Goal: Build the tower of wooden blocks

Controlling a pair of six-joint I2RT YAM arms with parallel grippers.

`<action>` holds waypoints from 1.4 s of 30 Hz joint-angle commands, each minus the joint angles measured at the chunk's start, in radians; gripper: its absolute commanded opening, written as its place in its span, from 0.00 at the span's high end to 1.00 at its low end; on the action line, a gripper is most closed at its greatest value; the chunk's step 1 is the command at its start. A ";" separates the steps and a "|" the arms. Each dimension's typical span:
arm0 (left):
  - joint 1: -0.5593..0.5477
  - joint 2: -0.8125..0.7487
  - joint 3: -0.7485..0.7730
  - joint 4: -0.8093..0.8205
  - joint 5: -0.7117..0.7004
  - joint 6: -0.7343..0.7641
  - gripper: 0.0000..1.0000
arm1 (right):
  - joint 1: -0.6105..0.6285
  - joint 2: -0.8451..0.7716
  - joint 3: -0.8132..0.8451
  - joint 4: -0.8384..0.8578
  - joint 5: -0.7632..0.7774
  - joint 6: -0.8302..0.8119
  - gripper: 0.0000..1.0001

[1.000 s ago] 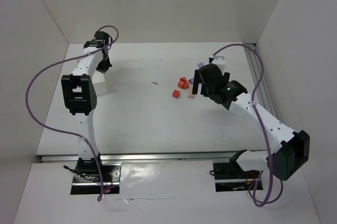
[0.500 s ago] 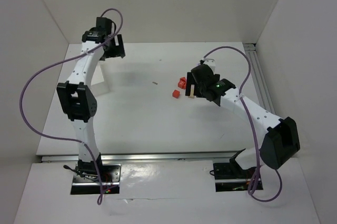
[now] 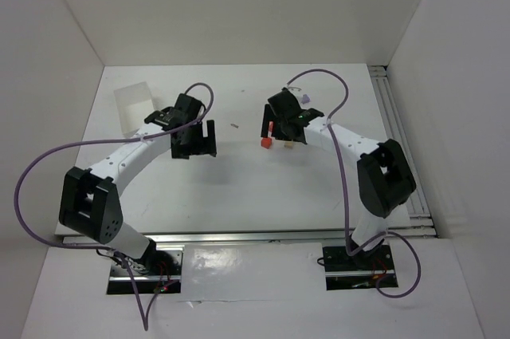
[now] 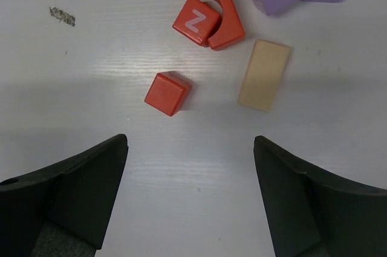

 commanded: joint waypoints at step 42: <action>-0.080 -0.151 -0.187 0.082 -0.012 -0.076 0.03 | 0.040 0.254 0.135 -0.067 0.201 0.217 0.57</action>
